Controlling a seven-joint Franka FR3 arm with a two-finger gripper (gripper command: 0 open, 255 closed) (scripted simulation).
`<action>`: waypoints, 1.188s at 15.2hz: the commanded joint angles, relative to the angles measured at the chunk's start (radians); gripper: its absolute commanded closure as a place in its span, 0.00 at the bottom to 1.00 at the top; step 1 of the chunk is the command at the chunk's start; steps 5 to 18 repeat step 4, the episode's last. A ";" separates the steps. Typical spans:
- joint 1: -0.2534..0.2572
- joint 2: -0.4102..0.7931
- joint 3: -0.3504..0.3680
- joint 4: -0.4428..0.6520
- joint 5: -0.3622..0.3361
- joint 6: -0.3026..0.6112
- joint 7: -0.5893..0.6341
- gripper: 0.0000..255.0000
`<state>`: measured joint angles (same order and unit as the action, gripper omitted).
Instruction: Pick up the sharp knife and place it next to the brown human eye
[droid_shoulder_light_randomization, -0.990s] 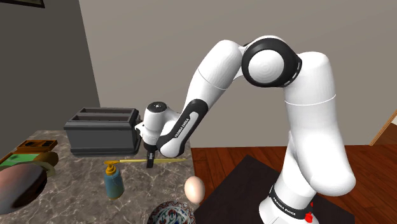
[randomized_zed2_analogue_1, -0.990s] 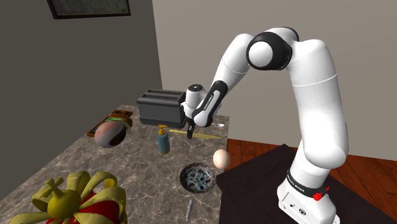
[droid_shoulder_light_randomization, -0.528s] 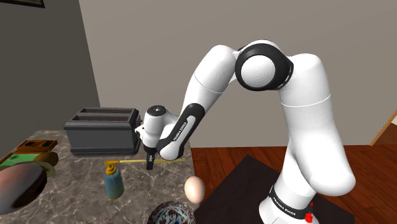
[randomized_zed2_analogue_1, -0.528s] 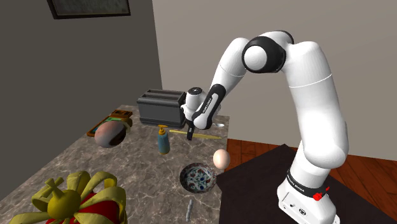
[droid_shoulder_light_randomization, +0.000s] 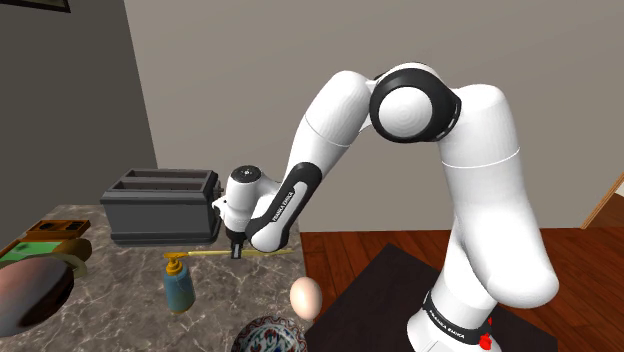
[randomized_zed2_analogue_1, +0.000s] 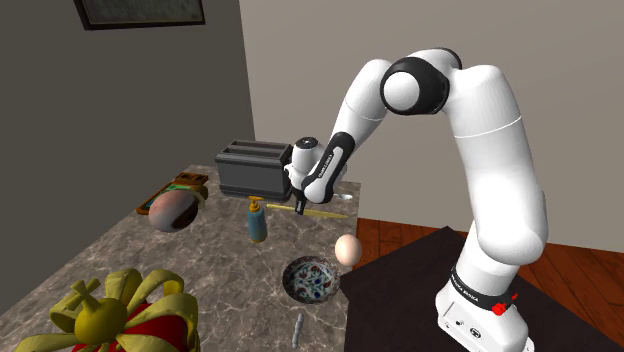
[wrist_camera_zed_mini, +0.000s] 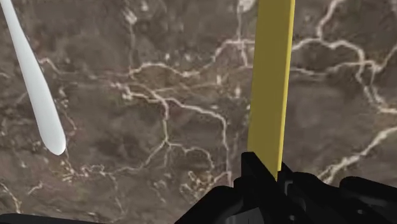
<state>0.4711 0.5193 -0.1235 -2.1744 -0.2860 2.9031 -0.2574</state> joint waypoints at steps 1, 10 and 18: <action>0.000 0.000 0.000 0.000 0.000 0.000 0.000 1.00; 0.000 0.000 0.000 0.000 0.000 0.000 0.000 1.00; 0.000 0.000 0.000 0.000 0.000 0.000 0.000 1.00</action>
